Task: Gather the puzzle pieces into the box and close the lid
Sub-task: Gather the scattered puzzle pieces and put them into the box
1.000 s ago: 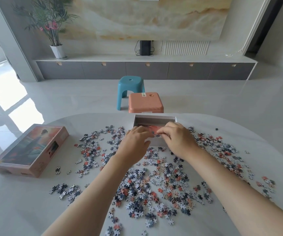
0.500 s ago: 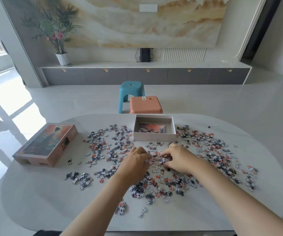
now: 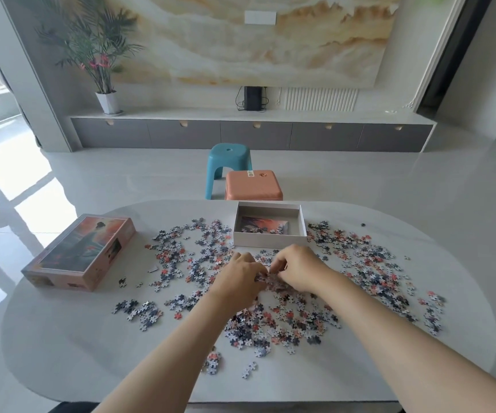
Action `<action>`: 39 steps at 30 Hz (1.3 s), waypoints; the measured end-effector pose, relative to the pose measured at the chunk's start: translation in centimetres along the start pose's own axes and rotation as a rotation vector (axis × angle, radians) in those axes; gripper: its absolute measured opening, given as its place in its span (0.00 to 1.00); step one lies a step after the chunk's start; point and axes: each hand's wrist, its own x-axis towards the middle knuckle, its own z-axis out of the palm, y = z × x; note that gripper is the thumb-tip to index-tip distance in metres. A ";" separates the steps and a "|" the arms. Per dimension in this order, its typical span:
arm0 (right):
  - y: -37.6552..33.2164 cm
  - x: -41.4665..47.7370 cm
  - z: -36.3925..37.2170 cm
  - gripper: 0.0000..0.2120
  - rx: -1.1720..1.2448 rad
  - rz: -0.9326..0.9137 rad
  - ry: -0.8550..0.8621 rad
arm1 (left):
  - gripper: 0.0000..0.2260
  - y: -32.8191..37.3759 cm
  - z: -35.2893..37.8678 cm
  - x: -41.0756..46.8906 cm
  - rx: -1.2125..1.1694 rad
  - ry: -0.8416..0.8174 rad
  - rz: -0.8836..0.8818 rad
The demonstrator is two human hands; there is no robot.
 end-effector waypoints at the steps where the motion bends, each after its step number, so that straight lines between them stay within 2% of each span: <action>1: 0.0 0.2 -0.3 0.10 0.015 0.008 0.023 | 0.15 0.0 -0.1 0.2 -0.031 0.015 -0.005; 6: -0.1 2.0 -2.1 0.06 0.140 0.039 0.124 | 0.10 0.0 -0.5 1.3 -0.136 -0.005 -0.027; 13: -0.3 6.4 -3.8 0.07 0.234 0.022 0.404 | 0.07 0.1 -1.2 3.5 -0.127 -0.061 -0.041; 15: -0.1 7.4 -3.7 0.10 0.224 0.000 0.366 | 0.07 -0.1 -1.3 4.1 -0.156 -0.063 -0.067; 17: 0.4 7.8 -3.4 0.11 0.199 0.000 0.249 | 0.08 -0.2 -1.3 4.5 -0.196 -0.047 -0.088; 19: 0.9 7.7 -3.1 0.12 0.179 -0.009 0.237 | 0.09 -0.4 -1.2 4.5 -0.213 -0.037 -0.106; 23: 1.6 5.8 -2.3 0.15 0.156 -0.145 0.356 | 0.09 -0.6 -1.1 4.4 -0.254 0.007 -0.118; 26: 1.6 4.2 -1.3 0.16 0.079 -0.351 0.397 | 0.09 -0.7 -1.3 4.1 -0.259 0.142 -0.105; 28: 1.4 3.1 -0.5 0.14 0.024 -0.451 0.356 | 0.11 -1.0 -1.4 3.6 -0.200 0.158 -0.085; 32: 0.6 1.7 1.0 0.14 -0.092 -0.384 0.098 | 0.24 -1.3 -1.5 1.7 0.168 -0.127 -0.085; 34: 0.4 1.6 1.6 0.24 -0.199 -0.270 -0.038 | 0.24 -1.5 -1.3 1.0 0.156 -0.130 -0.088; 36: 0.3 1.7 2.0 0.34 -0.286 -0.175 -0.132 | 0.20 -1.8 -1.0 0.8 0.070 -0.072 -0.070; 39: 0.3 1.8 2.4 0.32 -0.247 -0.121 -0.152 | 0.15 -1.8 -0.9 0.9 -0.023 -0.050 -0.078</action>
